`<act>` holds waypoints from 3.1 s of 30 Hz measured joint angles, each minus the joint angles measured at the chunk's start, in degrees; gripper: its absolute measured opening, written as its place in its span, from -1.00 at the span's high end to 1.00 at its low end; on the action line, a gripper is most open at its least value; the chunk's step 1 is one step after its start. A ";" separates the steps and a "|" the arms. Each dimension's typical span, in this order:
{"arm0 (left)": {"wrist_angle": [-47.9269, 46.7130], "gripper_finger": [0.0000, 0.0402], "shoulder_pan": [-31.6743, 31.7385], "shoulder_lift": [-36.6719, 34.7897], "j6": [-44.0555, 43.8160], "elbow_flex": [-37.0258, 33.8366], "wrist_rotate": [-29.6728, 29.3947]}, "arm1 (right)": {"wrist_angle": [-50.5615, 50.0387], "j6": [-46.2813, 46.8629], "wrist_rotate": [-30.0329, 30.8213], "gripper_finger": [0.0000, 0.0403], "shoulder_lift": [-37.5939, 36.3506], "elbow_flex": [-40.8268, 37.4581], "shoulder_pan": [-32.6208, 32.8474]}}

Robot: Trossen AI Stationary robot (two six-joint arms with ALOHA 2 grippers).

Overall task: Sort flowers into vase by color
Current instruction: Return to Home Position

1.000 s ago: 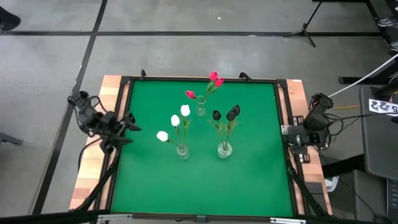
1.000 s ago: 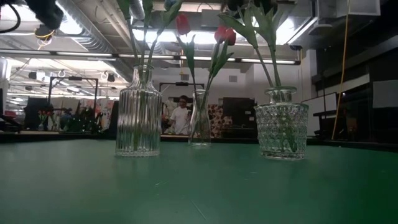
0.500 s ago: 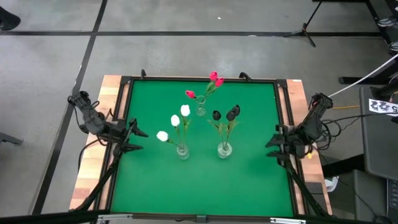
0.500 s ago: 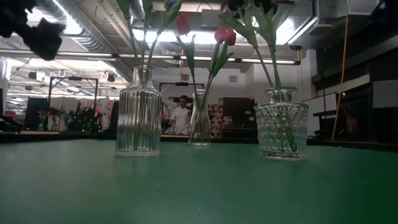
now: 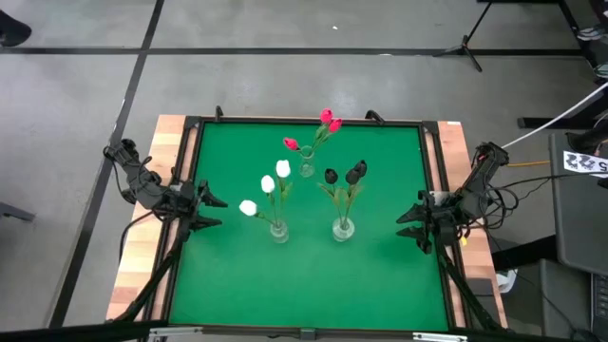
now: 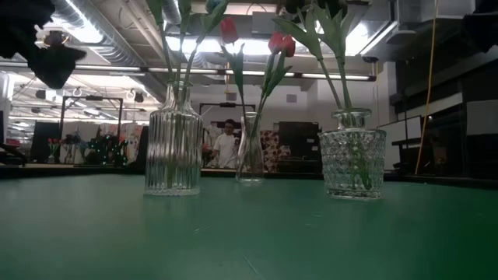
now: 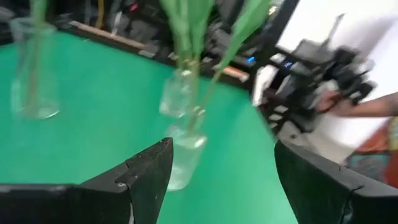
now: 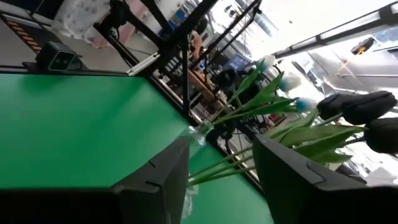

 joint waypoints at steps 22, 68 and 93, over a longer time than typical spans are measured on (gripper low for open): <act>25.96 -0.36 20.65 -0.04 5.75 -10.62 29.60 | 2.18 0.50 9.49 0.12 0.01 0.00 0.02; 23.59 -0.36 43.17 -0.02 4.83 -10.62 50.59 | -1.61 6.61 -24.80 0.12 0.01 0.00 -30.79; 23.06 -0.36 43.17 -0.02 -0.69 -10.62 46.16 | -2.14 10.35 -44.51 0.12 0.03 0.00 -47.67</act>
